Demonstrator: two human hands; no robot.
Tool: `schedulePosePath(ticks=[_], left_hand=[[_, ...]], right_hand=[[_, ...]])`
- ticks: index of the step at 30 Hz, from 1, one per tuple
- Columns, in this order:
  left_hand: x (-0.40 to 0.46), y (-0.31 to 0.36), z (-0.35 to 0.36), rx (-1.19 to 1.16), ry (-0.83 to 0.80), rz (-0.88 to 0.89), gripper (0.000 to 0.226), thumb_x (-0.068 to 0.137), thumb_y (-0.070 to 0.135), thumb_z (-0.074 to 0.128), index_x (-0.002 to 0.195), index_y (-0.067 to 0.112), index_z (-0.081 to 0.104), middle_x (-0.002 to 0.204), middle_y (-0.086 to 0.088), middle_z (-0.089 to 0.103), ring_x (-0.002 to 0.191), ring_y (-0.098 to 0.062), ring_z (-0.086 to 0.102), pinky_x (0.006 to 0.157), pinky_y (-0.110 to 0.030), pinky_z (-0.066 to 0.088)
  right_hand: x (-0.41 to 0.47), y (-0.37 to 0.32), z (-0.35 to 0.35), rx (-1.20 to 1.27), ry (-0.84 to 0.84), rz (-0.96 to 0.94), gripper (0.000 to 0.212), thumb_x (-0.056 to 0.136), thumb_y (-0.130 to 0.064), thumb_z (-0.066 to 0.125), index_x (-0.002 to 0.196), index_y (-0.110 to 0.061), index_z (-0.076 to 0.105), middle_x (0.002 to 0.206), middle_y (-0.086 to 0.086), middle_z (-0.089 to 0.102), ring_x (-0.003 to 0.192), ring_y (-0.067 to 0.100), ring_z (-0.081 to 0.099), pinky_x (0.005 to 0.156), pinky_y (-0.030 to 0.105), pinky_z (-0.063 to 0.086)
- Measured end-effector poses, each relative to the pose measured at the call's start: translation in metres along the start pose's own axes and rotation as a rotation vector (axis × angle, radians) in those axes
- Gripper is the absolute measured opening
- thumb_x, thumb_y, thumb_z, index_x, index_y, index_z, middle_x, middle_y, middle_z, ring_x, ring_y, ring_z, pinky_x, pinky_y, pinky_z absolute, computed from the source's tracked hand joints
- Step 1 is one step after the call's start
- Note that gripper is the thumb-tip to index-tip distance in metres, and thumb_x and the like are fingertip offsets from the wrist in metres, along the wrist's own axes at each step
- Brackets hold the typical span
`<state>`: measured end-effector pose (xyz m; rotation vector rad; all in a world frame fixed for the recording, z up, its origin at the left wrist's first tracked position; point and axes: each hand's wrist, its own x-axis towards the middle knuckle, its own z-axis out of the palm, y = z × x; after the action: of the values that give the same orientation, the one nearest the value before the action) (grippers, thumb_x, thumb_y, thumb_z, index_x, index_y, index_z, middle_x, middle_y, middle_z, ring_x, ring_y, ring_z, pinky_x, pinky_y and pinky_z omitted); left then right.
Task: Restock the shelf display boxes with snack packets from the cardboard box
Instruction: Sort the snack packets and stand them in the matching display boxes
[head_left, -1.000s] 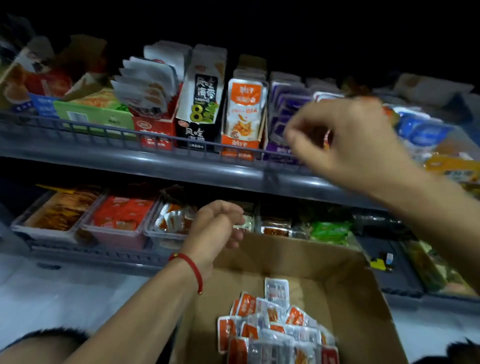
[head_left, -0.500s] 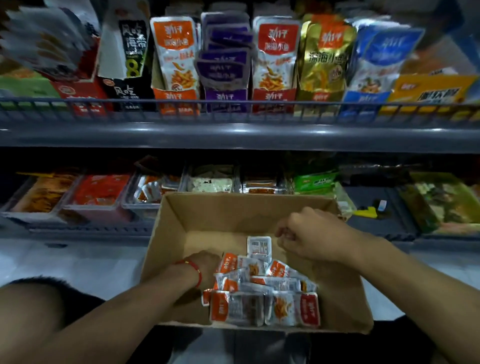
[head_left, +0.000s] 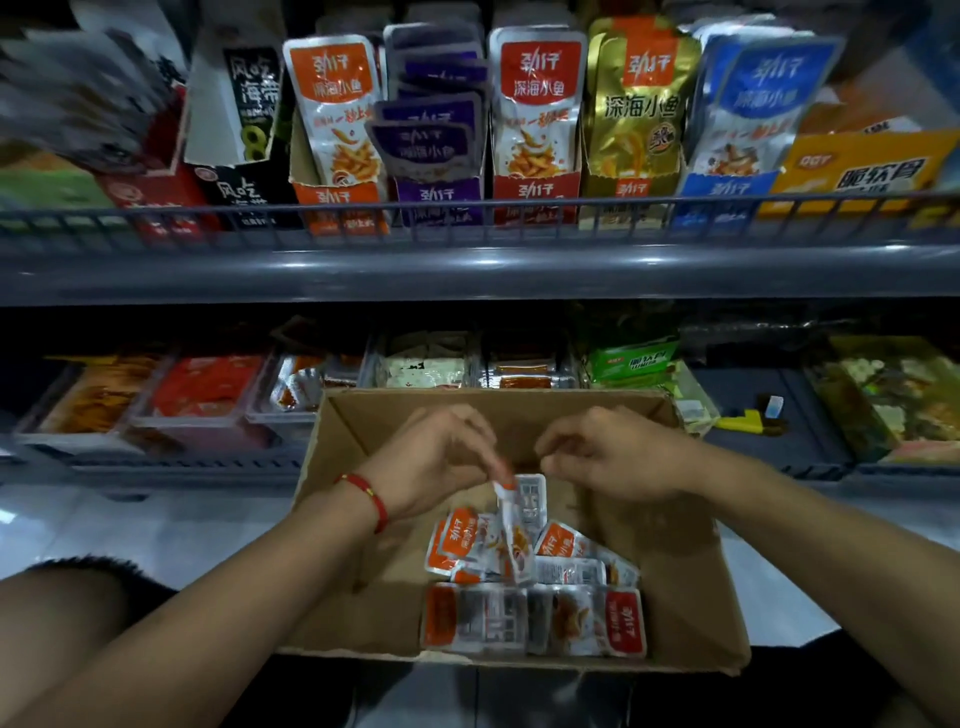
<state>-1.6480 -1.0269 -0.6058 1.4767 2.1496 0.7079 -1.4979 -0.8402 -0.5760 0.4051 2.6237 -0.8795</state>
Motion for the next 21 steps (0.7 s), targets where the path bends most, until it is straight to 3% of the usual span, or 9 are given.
schedulePosePath(ticks=[3, 6, 9, 11, 14, 17, 21], left_hand=[[-0.008, 0.021, -0.019, -0.319, 0.145, 0.078, 0.017, 0.078, 0.016, 0.082, 0.089, 0.030, 0.083, 0.119, 0.007, 0.063, 0.108, -0.013, 0.063, 0.092, -0.027, 0.054], [-0.010, 0.028, -0.026, -0.590, 0.195, 0.069, 0.026, 0.082, -0.003, 0.075, 0.096, 0.017, 0.081, 0.122, -0.004, 0.067, 0.107, -0.019, 0.067, 0.093, -0.030, 0.056], [-0.014, 0.034, -0.032, -1.026, 0.259, -0.110, 0.029, 0.093, 0.005, 0.063, 0.118, 0.017, 0.071, 0.123, -0.012, 0.070, 0.108, -0.022, 0.066, 0.093, -0.039, 0.053], [-0.019, 0.037, -0.033, -1.215, 0.160, -0.275, 0.033, 0.095, 0.023, 0.060, 0.128, 0.017, 0.063, 0.126, -0.017, 0.068, 0.109, -0.028, 0.066, 0.096, -0.049, 0.052], [-0.030, 0.039, -0.031, -1.111, 0.027, -0.291, 0.043, 0.085, 0.014, 0.072, 0.126, 0.006, 0.059, 0.114, -0.014, 0.074, 0.104, -0.030, 0.072, 0.089, -0.045, 0.059], [-0.035, 0.039, -0.035, -1.114, 0.144, -0.327, 0.033, 0.086, -0.007, 0.069, 0.116, 0.000, 0.059, 0.106, -0.019, 0.075, 0.094, -0.030, 0.074, 0.075, -0.038, 0.063], [-0.039, 0.037, -0.055, -1.310, 0.301, -0.328, 0.024, 0.090, 0.001, 0.066, 0.114, 0.001, 0.064, 0.107, -0.019, 0.075, 0.087, -0.022, 0.074, 0.067, -0.031, 0.061]], right_hand=[[-0.001, -0.013, 0.002, 0.576, -0.097, 0.056, 0.032, 0.102, -0.032, 0.058, 0.132, -0.021, 0.057, 0.120, 0.007, 0.069, 0.104, 0.012, 0.067, 0.081, 0.028, 0.059], [-0.002, -0.023, -0.001, 0.923, 0.040, 0.023, 0.029, 0.095, -0.017, 0.069, 0.123, -0.014, 0.065, 0.111, 0.013, 0.075, 0.093, 0.015, 0.071, 0.073, 0.022, 0.055], [-0.004, -0.029, -0.006, 1.050, 0.285, -0.007, 0.025, 0.088, -0.011, 0.075, 0.111, -0.010, 0.066, 0.102, 0.017, 0.076, 0.092, 0.024, 0.074, 0.073, 0.029, 0.057], [-0.007, -0.034, -0.008, 1.102, 0.417, -0.013, 0.023, 0.086, -0.014, 0.075, 0.105, -0.008, 0.065, 0.099, 0.015, 0.077, 0.089, 0.024, 0.074, 0.070, 0.031, 0.055], [-0.013, -0.043, -0.006, 1.134, 0.519, -0.011, 0.034, 0.079, -0.022, 0.076, 0.105, -0.005, 0.064, 0.097, 0.015, 0.077, 0.086, 0.022, 0.074, 0.077, 0.035, 0.054], [-0.019, -0.051, -0.006, 1.233, 0.538, 0.018, 0.032, 0.083, -0.017, 0.071, 0.111, -0.003, 0.063, 0.102, 0.016, 0.077, 0.097, 0.025, 0.075, 0.082, 0.032, 0.060], [-0.026, -0.066, -0.015, 1.183, 0.531, 0.015, 0.034, 0.088, -0.016, 0.070, 0.120, -0.006, 0.068, 0.108, 0.018, 0.076, 0.091, 0.024, 0.071, 0.084, 0.034, 0.056]])
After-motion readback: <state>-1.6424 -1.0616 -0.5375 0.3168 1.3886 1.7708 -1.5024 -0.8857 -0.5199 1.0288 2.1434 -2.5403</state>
